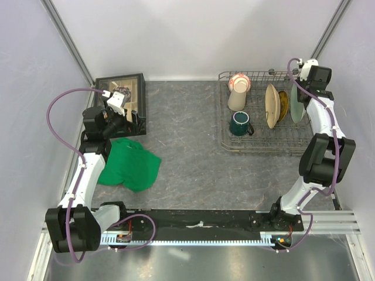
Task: Unload the mixed dishes from the dish rack
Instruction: Pick up the plate from the dish rack.
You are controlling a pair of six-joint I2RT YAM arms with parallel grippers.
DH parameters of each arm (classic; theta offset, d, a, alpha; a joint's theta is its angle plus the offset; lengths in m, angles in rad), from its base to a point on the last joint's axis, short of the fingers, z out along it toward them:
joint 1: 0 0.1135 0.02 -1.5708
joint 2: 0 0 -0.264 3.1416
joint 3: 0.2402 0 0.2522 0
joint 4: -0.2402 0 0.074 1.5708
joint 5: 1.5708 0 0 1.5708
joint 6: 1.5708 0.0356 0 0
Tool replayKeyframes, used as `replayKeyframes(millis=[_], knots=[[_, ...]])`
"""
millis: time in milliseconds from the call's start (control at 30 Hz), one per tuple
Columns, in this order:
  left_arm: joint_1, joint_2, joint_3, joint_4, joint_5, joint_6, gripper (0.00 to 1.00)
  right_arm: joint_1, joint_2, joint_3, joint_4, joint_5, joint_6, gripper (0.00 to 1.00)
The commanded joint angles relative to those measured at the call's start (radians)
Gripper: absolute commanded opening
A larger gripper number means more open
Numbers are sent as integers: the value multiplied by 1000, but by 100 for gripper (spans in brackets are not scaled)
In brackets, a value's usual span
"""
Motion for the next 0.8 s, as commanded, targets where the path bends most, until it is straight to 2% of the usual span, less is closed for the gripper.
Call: replayKeyframes(millis=[0,267,433,567,700,767], knots=[[0,-2,-4,45,10,33,99,-3,-105,91,77,23,-11,0],[-3,-2,12,38,19,31,99,-1,-162,136,13,-20,8,0],[-3,9,64,-71,191,85,99,-1,-228,171,-53,-78,12,0],[-4,3,91,-123,264,99,99,0,-282,214,-130,-109,11,0],[-4,-15,110,-128,300,74,99,6,-340,259,-210,-240,21,0],[-6,-26,117,-139,365,83,100,10,-366,283,-260,-302,28,0]])
